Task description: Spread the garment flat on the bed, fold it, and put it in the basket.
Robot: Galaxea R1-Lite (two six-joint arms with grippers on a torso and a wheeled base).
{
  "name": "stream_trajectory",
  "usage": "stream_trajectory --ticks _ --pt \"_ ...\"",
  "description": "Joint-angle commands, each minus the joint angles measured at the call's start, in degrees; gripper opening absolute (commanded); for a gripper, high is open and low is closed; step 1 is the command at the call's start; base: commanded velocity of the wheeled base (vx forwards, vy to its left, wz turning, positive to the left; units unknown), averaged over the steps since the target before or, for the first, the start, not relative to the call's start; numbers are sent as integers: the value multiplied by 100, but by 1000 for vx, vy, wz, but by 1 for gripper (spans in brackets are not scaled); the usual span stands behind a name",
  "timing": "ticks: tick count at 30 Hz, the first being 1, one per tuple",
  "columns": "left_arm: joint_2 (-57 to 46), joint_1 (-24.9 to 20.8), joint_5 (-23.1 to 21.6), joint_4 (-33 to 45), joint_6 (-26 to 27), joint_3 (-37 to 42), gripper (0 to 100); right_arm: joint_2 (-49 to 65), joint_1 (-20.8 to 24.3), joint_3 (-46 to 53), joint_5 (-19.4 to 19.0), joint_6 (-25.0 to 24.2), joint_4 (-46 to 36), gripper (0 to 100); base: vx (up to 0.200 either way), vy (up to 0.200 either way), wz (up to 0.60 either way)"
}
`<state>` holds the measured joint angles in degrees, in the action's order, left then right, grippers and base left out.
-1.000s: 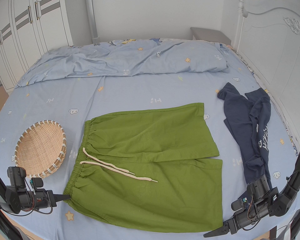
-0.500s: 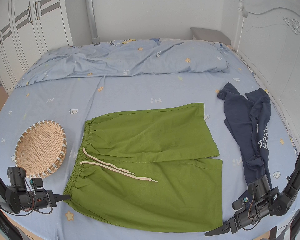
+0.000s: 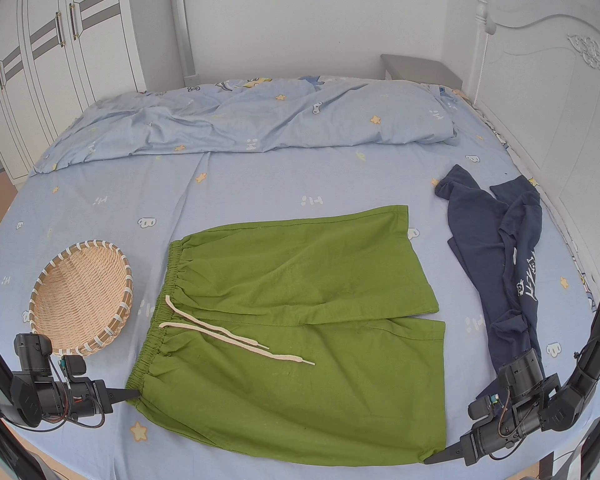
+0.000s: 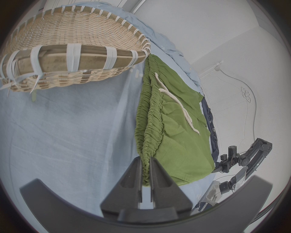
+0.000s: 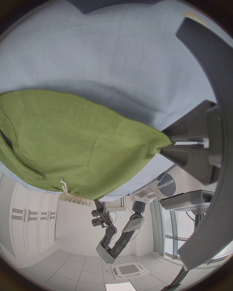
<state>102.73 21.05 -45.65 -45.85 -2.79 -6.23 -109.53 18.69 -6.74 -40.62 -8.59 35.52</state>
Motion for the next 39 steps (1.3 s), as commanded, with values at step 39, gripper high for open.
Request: stream_trajectory --ticks 39 --pt "-1765 -488 57 5306 -2147 -3912 0 2990 -972 -5206 -87 -529 -5635 0 0 0 0"
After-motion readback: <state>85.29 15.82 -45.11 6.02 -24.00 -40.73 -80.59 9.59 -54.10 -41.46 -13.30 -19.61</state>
